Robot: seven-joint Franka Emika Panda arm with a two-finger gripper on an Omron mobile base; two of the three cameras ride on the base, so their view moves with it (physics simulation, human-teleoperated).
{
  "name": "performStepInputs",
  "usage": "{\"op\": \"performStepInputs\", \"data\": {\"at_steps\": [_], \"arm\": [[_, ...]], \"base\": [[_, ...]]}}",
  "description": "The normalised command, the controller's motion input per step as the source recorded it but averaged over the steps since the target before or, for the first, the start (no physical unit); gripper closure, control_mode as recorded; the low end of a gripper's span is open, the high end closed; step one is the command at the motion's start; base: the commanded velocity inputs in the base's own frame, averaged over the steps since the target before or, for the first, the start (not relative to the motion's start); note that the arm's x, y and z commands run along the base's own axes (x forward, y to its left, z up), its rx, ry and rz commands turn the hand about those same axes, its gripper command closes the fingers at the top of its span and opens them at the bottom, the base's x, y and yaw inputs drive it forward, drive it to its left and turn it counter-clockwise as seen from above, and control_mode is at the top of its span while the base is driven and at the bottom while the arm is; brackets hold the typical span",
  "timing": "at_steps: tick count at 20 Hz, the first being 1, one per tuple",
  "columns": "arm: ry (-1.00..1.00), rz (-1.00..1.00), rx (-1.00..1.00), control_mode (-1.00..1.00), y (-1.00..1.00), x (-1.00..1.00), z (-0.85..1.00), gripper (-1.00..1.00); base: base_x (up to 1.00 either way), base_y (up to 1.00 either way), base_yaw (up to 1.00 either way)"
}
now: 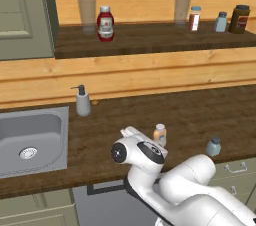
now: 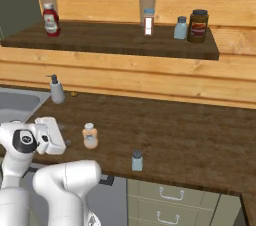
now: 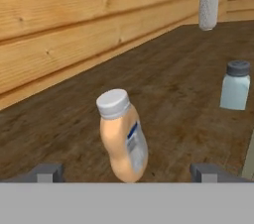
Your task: Put the shaker and condiment bottle from the counter next to their counterparts in the cabinet.
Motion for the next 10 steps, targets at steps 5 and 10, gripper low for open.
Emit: {"op": "performStepInputs", "data": {"at_steps": [5, 10], "arm": [[0.0, 0.0, 0.04, -1.0, -0.32, 0.06, -0.2, -1.0], [0.0, 0.0, 0.05, -1.0, -0.35, 0.1, -0.18, -1.0]], "base": [[0.0, 0.0, 0.0], [0.0, 0.0, 0.0]]}}
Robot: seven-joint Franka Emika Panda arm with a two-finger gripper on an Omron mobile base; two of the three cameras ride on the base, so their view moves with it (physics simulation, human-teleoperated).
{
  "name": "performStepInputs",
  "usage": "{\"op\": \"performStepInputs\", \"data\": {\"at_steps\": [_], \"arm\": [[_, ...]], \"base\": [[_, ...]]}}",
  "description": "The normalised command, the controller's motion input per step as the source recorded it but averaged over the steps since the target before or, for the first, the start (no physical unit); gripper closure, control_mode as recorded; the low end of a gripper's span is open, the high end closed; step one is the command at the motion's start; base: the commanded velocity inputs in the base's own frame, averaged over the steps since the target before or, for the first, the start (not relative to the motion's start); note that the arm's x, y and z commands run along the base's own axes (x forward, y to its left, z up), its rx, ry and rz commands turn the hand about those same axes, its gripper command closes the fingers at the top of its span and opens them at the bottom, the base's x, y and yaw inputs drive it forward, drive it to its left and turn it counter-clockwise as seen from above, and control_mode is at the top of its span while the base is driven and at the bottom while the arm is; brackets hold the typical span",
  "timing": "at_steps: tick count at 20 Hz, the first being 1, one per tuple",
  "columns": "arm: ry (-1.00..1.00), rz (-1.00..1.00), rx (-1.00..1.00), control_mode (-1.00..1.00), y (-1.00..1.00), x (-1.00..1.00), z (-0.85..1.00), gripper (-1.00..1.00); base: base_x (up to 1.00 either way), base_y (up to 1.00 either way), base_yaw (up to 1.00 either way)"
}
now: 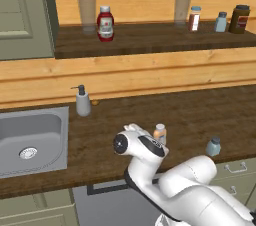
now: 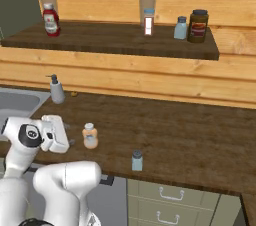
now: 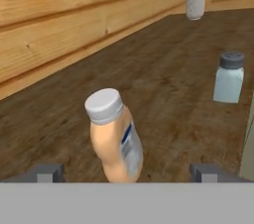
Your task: Put the shaker and condiment bottle from the counter next to their counterparts in the cabinet.
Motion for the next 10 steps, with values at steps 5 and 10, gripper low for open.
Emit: {"op": "performStepInputs", "data": {"at_steps": [5, 10], "arm": [[0.0, 0.0, 0.04, -1.0, -0.31, 0.17, -0.21, -1.0], [0.0, 0.0, 0.04, -1.0, -0.37, 0.13, -0.32, -1.0]], "base": [[0.0, 0.0, 0.0], [0.0, 0.0, 0.0]]}}
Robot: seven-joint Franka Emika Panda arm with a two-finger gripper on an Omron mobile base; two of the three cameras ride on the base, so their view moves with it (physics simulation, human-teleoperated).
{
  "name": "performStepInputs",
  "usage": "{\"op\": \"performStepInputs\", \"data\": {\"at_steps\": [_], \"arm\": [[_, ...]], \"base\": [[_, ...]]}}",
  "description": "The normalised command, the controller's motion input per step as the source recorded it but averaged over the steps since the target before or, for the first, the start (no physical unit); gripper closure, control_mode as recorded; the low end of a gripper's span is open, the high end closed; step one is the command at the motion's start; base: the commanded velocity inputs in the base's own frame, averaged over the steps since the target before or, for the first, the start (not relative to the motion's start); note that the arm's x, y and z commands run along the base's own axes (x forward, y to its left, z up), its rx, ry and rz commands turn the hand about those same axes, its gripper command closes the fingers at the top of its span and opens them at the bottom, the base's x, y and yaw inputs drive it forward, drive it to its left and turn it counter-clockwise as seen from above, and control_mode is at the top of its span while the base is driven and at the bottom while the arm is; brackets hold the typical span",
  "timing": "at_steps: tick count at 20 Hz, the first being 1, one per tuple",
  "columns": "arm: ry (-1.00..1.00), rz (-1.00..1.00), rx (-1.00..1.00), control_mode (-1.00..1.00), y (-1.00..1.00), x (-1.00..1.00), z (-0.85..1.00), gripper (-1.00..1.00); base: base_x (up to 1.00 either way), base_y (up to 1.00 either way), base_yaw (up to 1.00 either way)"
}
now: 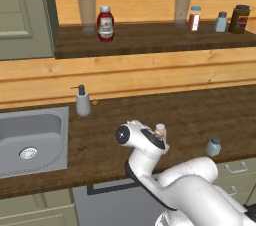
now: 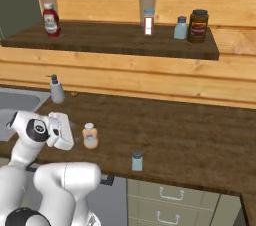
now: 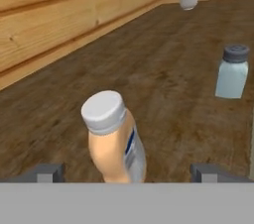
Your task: Put the shaker and condiment bottle from the counter next to their counterparts in the cabinet.
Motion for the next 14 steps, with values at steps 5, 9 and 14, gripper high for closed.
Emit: {"op": "performStepInputs", "data": {"at_steps": [5, 9, 14], "arm": [[0.0, 0.0, 0.02, -1.0, -0.3, 0.22, -0.35, -1.0], [0.0, 0.0, 0.01, -1.0, -0.24, 0.27, -0.38, -1.0], [0.0, 0.0, 0.02, -1.0, -0.33, 0.21, -0.44, -1.0]], "base": [[0.0, 0.0, 0.0], [0.0, 0.0, 0.0], [0.0, 0.0, 0.0]]}}
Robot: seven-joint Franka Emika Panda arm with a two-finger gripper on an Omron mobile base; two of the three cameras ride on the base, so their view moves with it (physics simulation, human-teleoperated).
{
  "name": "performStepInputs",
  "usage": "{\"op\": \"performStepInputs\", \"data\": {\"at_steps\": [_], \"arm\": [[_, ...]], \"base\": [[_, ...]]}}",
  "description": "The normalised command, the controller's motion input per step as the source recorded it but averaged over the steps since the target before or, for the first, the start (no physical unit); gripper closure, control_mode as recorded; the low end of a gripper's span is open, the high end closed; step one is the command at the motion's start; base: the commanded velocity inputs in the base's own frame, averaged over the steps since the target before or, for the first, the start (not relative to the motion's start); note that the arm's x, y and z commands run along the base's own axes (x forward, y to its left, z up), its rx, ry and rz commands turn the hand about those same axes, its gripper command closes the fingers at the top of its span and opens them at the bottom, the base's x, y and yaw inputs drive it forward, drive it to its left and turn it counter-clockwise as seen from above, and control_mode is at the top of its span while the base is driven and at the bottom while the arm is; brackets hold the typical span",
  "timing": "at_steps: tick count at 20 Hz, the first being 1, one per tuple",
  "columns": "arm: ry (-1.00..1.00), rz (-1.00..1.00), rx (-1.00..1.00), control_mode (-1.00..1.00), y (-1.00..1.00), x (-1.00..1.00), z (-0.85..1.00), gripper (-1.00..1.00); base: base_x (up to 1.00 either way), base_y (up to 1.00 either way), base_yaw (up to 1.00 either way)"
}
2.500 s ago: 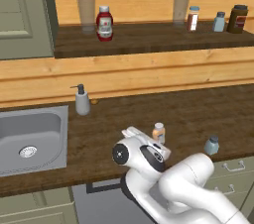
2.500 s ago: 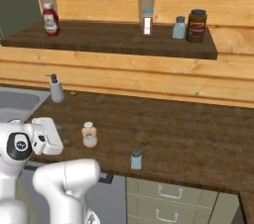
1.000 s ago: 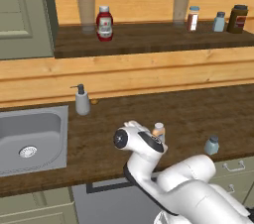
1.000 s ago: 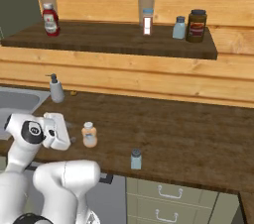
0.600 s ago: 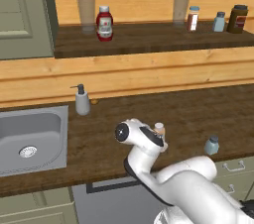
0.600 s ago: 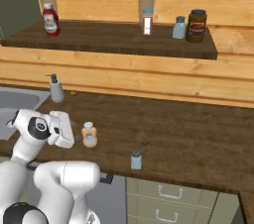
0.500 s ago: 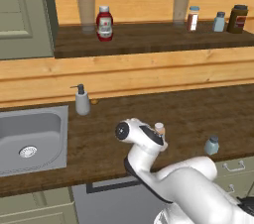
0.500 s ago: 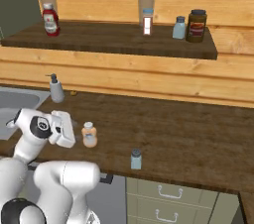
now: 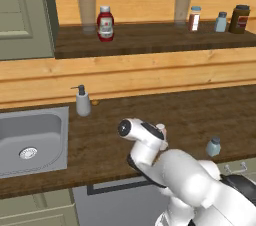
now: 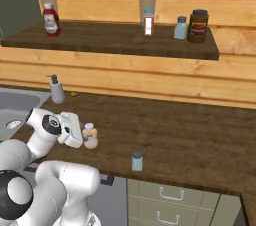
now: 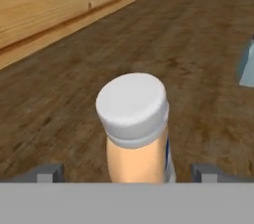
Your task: Put the shaker and condiment bottle from the counter next to their counterparts in the cabinet.
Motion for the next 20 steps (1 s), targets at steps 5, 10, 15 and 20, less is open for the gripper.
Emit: {"op": "performStepInputs", "data": {"at_steps": [5, 10, 15, 20], "arm": [[0.02, 0.0, 0.02, -1.0, -0.34, 0.23, -0.43, 1.0], [0.11, 0.0, 0.03, -1.0, -0.09, 0.12, -0.14, 1.0], [-0.04, 0.06, 0.01, -1.0, -0.18, -0.05, 0.3, 1.0], [-0.09, 0.15, 0.0, -1.0, -0.25, -0.37, 0.63, 1.0]], "base": [[0.0, 0.0, 0.0], [0.0, 0.0, 0.0], [0.0, 0.0, 0.0], [0.0, 0.0, 0.0]]}}
